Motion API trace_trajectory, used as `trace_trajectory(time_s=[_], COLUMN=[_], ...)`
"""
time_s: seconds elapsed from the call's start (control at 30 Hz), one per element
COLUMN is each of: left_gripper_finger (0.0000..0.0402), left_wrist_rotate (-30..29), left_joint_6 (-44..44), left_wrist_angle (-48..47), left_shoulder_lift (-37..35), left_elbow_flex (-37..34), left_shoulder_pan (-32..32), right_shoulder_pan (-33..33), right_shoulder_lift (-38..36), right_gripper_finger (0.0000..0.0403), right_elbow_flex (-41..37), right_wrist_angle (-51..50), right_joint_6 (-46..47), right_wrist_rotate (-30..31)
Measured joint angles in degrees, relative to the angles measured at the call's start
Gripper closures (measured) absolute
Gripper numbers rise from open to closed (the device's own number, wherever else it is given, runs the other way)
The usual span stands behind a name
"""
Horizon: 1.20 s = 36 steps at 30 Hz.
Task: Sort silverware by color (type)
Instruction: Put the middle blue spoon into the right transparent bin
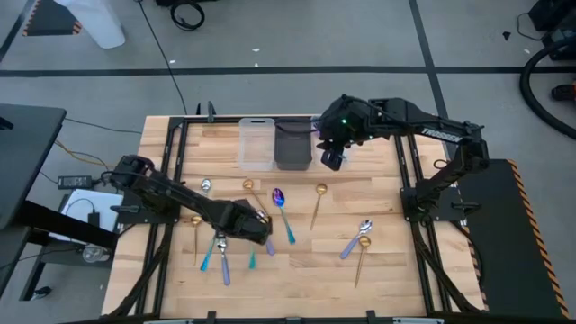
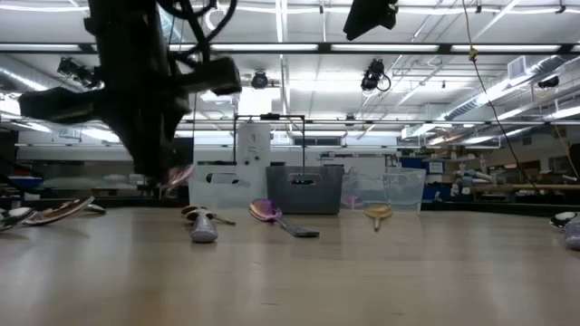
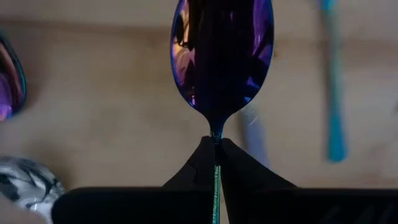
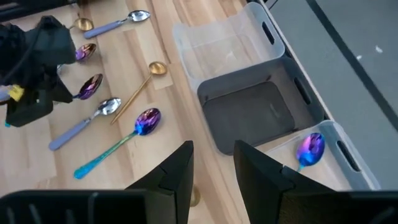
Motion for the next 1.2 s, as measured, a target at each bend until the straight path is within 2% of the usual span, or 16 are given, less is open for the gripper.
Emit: trace_trajectory(time_s=[0.13, 0.23, 0.43, 0.8, 1.0, 1.2], left_gripper_finger=[0.0387, 0.0387, 0.0384, 0.0385, 0.0385, 0.0385], left_wrist_rotate=[-5.7, -9.8, -11.2, -10.8, -9.0, -1.8], left_joint_6=[0.4, 2.8, 17.4, 46.8, 56.5, 61.7], left_wrist_angle=[-0.8, -0.9, 5.3, 30.5, 40.2, 51.6], left_shoulder_lift=[-2.9, -4.4, -6.3, -6.9, -6.9, -6.9], left_elbow_flex=[0.1, 0.1, 0.1, 0.2, 0.2, 0.2], left_shoulder_pan=[2.1, 4.8, 13.7, 27.3, 32.8, 37.9], right_shoulder_pan=[-0.8, -1.2, -2.3, -3.9, -4.3, -4.3], right_shoulder_lift=[0.1, 0.1, 0.1, 0.1, 0.4, 0.3], right_gripper_finger=[0.0279, 0.0279, 0.0279, 0.0279, 0.0279, 0.0274], right_elbow_flex=[0.0, 0.0, 0.0, 0.0, -0.2, -2.8], right_wrist_angle=[0.0, -0.1, -1.5, -3.0, -1.2, 3.9], right_joint_6=[1.5, 1.5, 1.4, 9.3, 14.2, 19.0], right_wrist_rotate=[0.4, 3.0, 4.1, 0.9, 2.9, 3.0])
